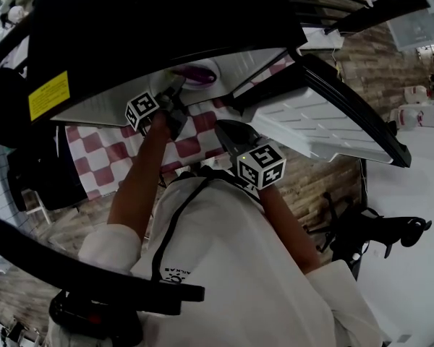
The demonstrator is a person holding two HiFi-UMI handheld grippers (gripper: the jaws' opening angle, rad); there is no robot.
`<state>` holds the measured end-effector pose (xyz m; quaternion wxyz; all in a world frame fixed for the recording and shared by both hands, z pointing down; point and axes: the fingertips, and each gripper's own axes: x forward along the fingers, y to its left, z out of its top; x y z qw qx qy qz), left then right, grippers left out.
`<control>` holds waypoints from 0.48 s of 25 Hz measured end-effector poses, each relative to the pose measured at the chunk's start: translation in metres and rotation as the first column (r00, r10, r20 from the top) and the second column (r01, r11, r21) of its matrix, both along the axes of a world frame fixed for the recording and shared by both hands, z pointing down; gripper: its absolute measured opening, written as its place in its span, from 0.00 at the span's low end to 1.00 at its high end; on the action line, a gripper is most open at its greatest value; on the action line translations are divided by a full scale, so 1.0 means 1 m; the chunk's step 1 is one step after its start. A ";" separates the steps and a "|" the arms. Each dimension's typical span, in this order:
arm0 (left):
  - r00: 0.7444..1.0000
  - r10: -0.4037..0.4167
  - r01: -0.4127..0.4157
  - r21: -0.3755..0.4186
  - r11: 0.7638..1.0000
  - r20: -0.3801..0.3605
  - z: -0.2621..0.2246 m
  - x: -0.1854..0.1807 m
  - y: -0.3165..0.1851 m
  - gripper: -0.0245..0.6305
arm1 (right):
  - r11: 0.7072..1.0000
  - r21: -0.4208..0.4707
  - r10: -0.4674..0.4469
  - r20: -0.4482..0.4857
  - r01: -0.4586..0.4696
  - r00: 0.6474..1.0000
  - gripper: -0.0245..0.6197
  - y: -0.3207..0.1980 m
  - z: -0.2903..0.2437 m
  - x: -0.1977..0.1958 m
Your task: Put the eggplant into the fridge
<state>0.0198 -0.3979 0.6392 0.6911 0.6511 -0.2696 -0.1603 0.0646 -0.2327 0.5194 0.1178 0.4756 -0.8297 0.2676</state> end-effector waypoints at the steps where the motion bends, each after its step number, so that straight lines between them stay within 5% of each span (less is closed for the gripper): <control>1: 1.000 -0.004 0.004 0.001 1.000 0.003 -0.001 -0.001 0.000 0.44 | 1.000 0.002 -0.001 0.002 0.001 1.000 0.05 0.000 -0.001 0.000; 12: 0.999 -0.009 0.008 0.017 1.000 0.053 -0.006 -0.011 0.007 0.54 | 1.000 0.026 0.004 0.032 -0.005 0.999 0.05 -0.003 -0.006 0.004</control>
